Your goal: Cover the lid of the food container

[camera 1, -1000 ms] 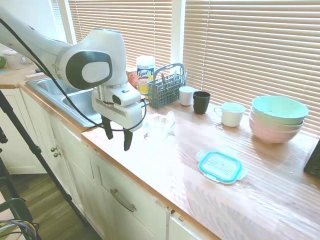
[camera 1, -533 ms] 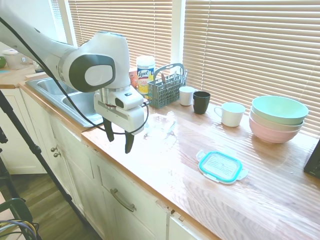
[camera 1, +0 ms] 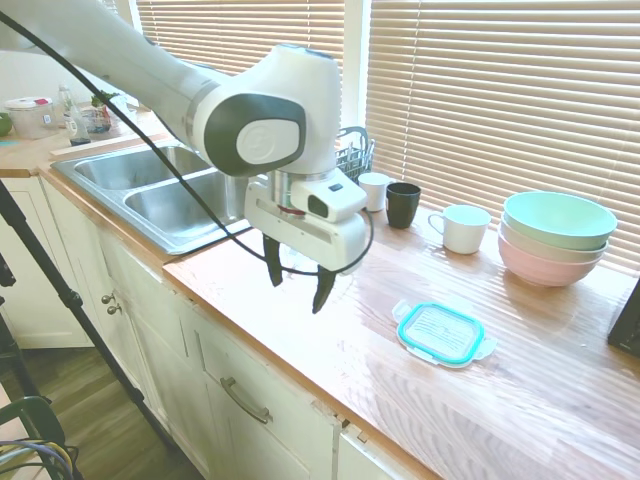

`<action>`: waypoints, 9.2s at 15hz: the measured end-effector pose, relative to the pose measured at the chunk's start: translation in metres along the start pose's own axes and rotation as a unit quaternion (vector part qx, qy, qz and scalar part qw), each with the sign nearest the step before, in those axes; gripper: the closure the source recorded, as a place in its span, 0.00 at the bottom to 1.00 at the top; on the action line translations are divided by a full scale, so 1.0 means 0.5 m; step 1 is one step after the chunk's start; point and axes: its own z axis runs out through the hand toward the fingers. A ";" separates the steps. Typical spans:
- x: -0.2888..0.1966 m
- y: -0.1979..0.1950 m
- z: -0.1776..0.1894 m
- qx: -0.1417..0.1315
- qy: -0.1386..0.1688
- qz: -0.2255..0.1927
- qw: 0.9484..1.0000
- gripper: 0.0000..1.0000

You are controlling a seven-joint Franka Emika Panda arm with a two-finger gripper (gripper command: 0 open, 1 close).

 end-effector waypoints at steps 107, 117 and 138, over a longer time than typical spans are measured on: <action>0.299 -0.188 -0.252 0.009 -0.009 0.008 1.000 1.00; 0.178 -0.319 -0.254 -0.055 0.033 -0.052 0.997 1.00; 0.120 -0.409 -0.210 -0.121 0.079 -0.109 0.984 1.00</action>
